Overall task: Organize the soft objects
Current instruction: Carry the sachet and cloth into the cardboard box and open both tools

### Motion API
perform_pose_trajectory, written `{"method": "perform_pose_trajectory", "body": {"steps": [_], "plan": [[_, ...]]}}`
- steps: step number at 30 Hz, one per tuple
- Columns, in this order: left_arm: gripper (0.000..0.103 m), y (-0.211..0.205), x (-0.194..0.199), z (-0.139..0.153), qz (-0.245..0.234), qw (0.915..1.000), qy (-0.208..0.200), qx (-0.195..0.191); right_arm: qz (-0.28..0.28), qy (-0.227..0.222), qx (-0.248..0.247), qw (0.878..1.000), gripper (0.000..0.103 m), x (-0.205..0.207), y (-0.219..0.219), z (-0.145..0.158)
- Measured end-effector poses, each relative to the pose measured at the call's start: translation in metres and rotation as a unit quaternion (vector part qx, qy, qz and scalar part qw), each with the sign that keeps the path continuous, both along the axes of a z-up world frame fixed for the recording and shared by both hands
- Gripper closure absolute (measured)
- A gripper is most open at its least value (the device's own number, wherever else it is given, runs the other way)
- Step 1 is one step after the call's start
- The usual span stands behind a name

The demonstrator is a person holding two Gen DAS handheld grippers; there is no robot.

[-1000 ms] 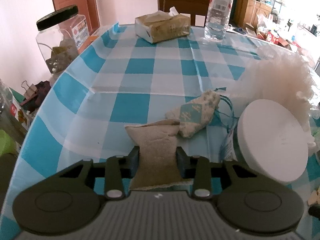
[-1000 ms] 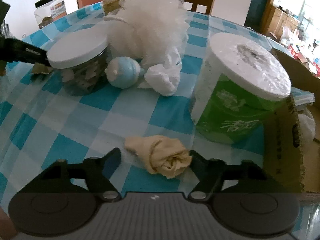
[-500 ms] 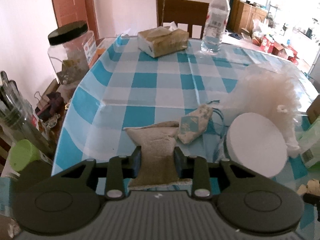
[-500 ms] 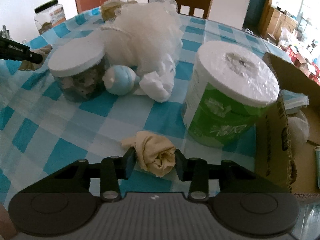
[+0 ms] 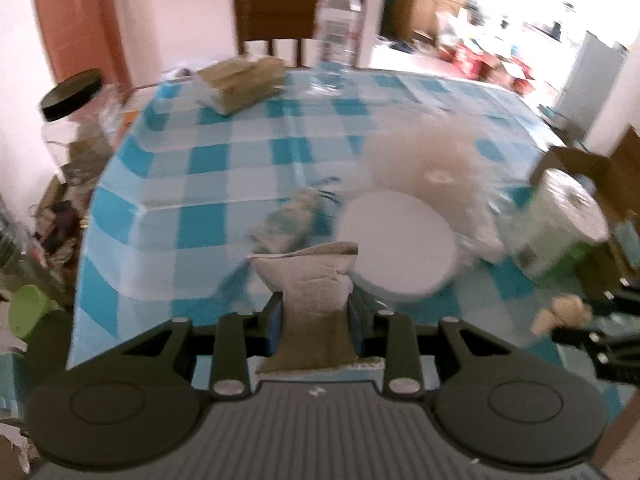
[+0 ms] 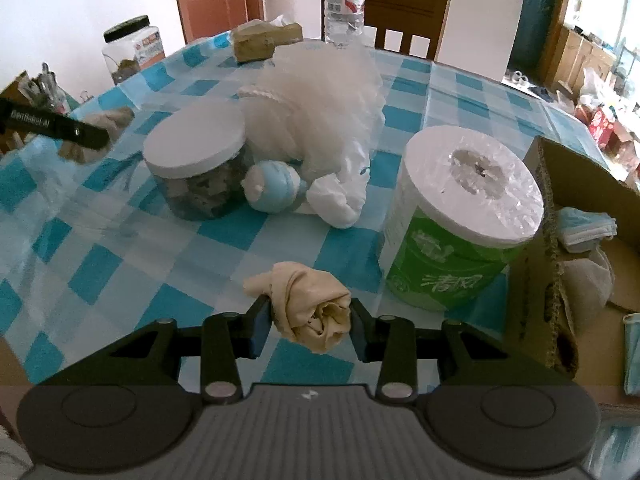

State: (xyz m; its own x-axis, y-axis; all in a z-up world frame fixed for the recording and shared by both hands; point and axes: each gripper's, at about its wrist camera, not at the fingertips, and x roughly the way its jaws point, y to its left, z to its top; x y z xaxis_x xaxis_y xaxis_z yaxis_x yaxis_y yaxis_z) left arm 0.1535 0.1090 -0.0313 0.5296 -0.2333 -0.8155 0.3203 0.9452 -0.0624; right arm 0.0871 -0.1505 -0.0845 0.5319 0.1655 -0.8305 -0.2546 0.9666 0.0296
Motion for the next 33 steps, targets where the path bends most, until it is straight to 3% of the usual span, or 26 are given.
{"method": "perform_pose_trajectory", "body": {"steps": [9,21,30,33], "plan": [[0.072,-0.061,-0.035,0.009,-0.104,0.9941,0.03,-0.011,0.008,0.009,0.008,1.0,0.057,-0.022,-0.025,0.019],[0.072,-0.179,-0.061,0.033,-0.247,0.9678,0.016,-0.045,-0.052,-0.01,-0.008,0.999,0.057,-0.058,-0.107,0.054],[0.072,-0.256,-0.063,0.043,-0.291,0.9552,-0.015,-0.051,-0.091,-0.046,-0.043,0.994,0.057,-0.046,-0.174,0.064],[0.072,-0.272,-0.06,0.046,-0.292,0.9547,-0.025,-0.049,-0.099,-0.057,-0.047,0.992,0.05,-0.037,-0.191,0.063]]}}
